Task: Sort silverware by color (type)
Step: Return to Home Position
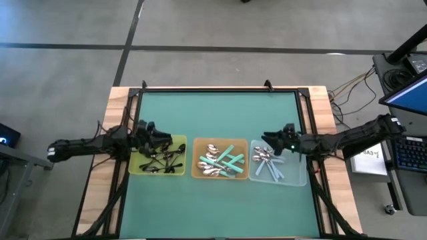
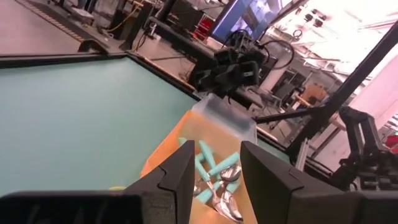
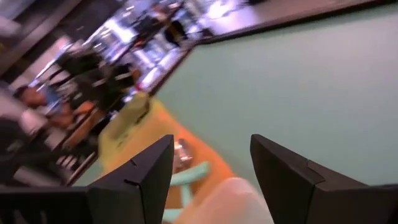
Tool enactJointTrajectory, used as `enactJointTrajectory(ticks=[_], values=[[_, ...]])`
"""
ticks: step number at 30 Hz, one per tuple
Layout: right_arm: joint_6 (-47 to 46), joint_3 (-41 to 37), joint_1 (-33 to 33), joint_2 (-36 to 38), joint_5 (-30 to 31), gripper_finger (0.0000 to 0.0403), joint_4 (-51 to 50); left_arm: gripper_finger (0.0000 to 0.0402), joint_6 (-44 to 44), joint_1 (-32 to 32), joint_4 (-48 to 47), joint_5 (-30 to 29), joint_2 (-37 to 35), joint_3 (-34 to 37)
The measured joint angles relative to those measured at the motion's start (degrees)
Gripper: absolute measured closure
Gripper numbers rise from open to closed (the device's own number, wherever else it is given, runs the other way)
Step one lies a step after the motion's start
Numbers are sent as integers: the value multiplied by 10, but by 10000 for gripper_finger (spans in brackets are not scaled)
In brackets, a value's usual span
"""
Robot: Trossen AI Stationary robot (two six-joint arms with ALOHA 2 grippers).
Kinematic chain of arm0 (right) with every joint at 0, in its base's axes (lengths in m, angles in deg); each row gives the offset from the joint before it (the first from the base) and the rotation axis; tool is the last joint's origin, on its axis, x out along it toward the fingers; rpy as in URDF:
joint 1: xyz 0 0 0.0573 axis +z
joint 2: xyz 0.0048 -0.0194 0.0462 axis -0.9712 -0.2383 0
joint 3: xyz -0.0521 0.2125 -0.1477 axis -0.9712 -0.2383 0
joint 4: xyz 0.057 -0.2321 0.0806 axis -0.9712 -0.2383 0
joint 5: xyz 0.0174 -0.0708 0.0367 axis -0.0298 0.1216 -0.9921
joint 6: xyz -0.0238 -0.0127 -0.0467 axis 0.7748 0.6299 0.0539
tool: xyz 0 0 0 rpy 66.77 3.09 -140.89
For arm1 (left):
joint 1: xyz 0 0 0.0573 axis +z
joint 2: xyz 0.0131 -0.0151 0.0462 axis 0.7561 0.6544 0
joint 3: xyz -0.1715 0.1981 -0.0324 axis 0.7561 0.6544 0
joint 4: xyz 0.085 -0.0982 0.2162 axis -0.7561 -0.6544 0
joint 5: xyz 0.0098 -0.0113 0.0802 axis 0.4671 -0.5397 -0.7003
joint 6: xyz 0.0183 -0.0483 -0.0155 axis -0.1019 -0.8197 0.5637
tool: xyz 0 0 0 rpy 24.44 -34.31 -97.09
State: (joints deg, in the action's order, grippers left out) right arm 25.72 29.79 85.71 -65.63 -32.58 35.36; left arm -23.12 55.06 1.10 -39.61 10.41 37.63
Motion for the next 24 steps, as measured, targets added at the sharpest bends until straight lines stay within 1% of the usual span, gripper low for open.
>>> enactJointTrajectory(ticks=[3,6,24], values=[[49,0,0,0,-32,199,37,290,0,0,-15,20,7,-4],[73,0,0,0,-39,199,41,290,0,0,-18,23,15,-5],[75,0,0,0,-39,199,40,290,-2,0,-16,23,38,-5]])
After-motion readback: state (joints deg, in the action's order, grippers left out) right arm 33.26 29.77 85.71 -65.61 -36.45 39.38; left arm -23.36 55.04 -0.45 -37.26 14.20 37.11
